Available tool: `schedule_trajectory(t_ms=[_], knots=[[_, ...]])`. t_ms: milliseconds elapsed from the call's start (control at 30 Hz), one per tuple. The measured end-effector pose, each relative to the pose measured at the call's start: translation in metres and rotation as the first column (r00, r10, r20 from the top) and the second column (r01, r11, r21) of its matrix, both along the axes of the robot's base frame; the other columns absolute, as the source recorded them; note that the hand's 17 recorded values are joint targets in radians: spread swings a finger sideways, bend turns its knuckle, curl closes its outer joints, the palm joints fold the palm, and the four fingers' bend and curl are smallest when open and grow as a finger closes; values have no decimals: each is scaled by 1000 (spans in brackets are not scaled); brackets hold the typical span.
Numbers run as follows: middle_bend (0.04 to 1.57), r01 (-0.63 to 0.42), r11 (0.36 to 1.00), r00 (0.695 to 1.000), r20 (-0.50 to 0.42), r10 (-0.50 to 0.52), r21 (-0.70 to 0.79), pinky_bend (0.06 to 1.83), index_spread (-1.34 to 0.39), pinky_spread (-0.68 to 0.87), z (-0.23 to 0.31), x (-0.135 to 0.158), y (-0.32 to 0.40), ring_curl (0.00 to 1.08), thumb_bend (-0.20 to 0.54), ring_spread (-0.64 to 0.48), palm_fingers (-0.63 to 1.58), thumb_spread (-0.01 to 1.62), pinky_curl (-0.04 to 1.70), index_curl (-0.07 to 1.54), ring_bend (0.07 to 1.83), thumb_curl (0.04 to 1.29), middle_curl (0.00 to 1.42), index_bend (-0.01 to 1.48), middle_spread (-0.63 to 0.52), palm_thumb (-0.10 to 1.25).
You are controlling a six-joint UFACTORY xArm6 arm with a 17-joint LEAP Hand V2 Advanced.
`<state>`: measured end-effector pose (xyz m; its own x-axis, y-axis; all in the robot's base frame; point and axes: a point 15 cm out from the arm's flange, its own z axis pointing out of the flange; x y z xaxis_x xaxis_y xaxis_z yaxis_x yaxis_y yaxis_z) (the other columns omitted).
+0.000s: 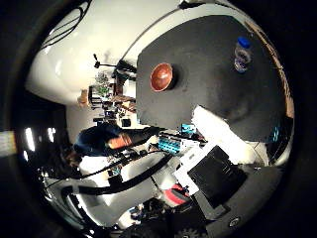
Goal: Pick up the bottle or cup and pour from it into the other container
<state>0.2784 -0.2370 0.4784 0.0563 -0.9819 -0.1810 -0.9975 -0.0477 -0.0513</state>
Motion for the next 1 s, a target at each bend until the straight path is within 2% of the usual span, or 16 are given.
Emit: schedule_trajectory(t_ms=[167,333,600,733,1000], knots=[[199,5,999,999,32,-6,50,610,-338,463,-4,5,-3,240,-24,169,301,994,-2,327,282,457,340,170,21,839],[216,46,982,988,139,-72,183,643,-336,468,-6,14,-14,244,-23,146,325,1001,-3,307,317,458,352,162,2,828],[236,77,925,943,275,-189,371,676,-319,466,-15,22,-49,243,-24,115,342,996,-6,298,375,458,362,167,-11,807],[250,77,890,909,335,-247,449,689,-317,463,-21,24,-71,239,-26,106,351,1002,-6,302,389,456,366,171,-18,793],[270,90,793,870,340,-357,602,725,-291,460,-63,31,-109,233,-26,104,320,1014,-5,298,424,445,371,161,-19,744]])
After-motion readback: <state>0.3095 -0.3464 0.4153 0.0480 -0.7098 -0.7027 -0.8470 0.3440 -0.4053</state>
